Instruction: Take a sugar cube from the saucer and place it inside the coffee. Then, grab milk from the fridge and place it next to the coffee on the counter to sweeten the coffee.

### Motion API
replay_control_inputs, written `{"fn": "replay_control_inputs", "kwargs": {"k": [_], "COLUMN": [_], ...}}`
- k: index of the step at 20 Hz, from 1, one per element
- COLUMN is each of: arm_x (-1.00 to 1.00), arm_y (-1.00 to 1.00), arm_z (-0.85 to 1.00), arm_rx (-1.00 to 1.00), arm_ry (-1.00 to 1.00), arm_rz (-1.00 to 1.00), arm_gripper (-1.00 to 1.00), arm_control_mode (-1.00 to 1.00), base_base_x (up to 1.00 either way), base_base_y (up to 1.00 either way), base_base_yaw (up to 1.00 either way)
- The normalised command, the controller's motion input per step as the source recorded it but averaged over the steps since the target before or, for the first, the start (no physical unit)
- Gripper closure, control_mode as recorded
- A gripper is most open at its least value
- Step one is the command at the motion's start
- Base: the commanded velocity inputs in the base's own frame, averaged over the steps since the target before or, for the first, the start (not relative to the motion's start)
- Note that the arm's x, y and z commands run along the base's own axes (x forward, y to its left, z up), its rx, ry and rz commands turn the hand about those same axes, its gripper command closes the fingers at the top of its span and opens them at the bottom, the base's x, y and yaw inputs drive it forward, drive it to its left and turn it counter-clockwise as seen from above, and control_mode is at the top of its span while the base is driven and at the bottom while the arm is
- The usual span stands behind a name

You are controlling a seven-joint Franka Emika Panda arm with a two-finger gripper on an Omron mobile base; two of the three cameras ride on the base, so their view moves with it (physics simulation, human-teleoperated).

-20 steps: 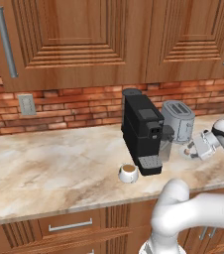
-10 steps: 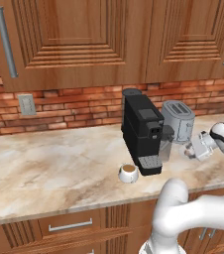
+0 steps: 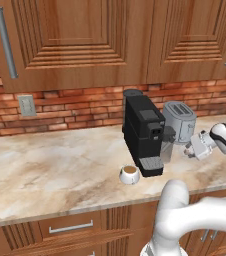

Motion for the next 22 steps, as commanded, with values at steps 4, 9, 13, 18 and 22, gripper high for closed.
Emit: {"fn": "replay_control_inputs", "kwargs": {"k": [4,9,13,18,22], "arm_x": [0.04,0.07,0.02,-0.21,-0.47], "arm_y": [0.00,0.00,0.00,0.00,0.06], "arm_z": [-0.23,-0.13,-0.01,0.12,0.46], "arm_rx": [0.00,0.00,0.00,0.00,-0.02], "arm_ry": [0.00,0.00,-0.01,-0.15,-0.29], "arm_rz": [0.00,0.00,0.00,0.00,0.00], "arm_gripper": [1.00,1.00,1.00,1.00,1.00], "arm_control_mode": [-1.00,-1.00,-1.00,-1.00,-1.00], "base_base_x": [0.00,0.00,0.00,0.00,0.00], "base_base_y": [0.00,0.00,0.00,0.00,0.00], "base_base_yaw": [0.00,0.00,0.00,0.00,0.00]}}
